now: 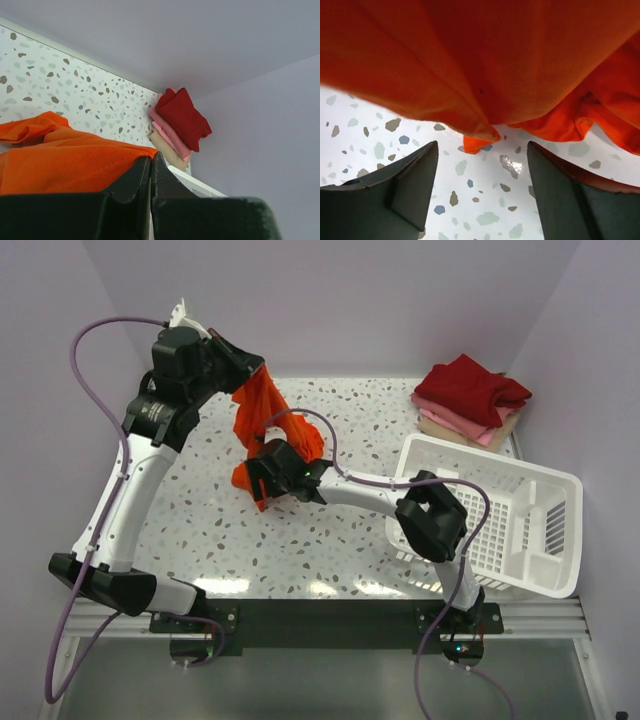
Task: Fold and stack the t-shirts
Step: Flatten the tshirt out
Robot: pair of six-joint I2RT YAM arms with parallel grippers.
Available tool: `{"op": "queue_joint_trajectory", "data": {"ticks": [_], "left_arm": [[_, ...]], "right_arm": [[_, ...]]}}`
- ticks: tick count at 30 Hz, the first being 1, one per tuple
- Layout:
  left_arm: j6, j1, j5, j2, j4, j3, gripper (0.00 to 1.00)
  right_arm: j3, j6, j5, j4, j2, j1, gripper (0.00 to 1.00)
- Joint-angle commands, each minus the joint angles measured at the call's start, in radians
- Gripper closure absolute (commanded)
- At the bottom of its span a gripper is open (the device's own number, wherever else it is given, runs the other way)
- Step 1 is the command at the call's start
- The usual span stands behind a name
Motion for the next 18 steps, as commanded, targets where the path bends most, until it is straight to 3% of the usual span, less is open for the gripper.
{"op": "queue_joint_trajectory", "data": {"ticks": [1,4,9,12,14,16,18], "left_arm": [[-0.012,0.005,0.004,-0.049,0.033,0.05,1.0],[-0.006,0.005,-0.012,-0.068,0.024,0.049,1.0],[-0.009,0.006,-0.034,-0.085,0.019,0.047,1.0],[-0.017,0.006,-0.041,-0.097,0.025,0.047,1.0],[-0.017,0.006,-0.044,-0.102,0.028,0.049,1.0],[-0.017,0.006,-0.048,-0.102,0.024,0.053,1.0],[-0.02,0.006,-0.047,-0.102,0.019,0.05,1.0]], "right_arm": [[0.046,-0.037,-0.017,0.086,0.011,0.0,0.27],[0.024,-0.042,-0.046,0.113,0.008,0.0,0.43],[0.007,-0.078,-0.071,0.138,0.009,-0.008,0.6],[-0.002,-0.097,-0.094,0.152,0.013,-0.014,0.82],[0.003,-0.103,-0.108,0.147,0.02,-0.017,0.8],[0.009,-0.098,-0.135,0.133,0.04,-0.017,0.68],[0.004,-0.091,-0.149,0.138,0.057,-0.017,0.68]]}}
